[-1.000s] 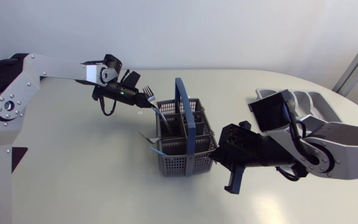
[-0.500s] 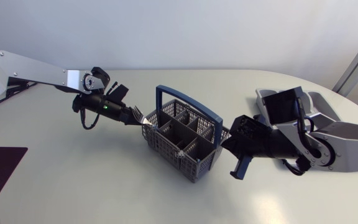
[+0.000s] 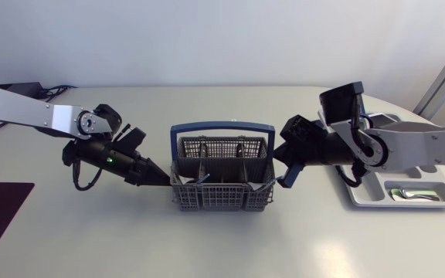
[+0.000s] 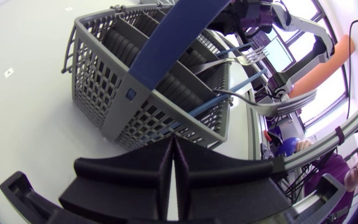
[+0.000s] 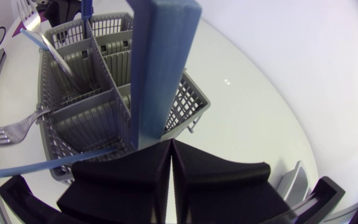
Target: Sort the cutlery from the basket into the organizer compartments.
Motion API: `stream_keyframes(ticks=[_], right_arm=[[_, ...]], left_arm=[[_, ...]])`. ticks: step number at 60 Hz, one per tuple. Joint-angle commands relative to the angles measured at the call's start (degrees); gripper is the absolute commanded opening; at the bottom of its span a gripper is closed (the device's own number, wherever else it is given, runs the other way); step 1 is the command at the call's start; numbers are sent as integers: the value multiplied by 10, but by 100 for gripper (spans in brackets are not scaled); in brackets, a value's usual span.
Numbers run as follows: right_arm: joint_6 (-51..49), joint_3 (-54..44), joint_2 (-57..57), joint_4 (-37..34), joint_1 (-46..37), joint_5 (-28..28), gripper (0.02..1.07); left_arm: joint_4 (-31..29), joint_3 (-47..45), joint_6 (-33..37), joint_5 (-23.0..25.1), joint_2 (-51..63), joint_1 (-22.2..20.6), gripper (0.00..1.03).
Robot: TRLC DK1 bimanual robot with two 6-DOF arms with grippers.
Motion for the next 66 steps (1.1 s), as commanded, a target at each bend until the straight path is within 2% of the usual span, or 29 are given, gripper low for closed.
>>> stream_keyframes(ticks=[1, 9, 14, 32, 66], right_arm=[[13, 18, 10, 13, 6, -14, 8], [9, -10, -26, 8, -12, -16, 8], [8, -34, -51, 2, -20, -27, 8], [9, -74, -98, -21, -11, -23, 8], [37, -100, -119, -39, 58, -13, 8]], left_arm=[[-1, -16, 20, 20, -30, 16, 3], [0, -11, 16, 16, -45, 53, 3], [5, -10, 5, 16, -54, 57, 3], [62, -22, -45, 4, -57, 26, 3], [71, -26, -61, -12, -73, 7, 3]])
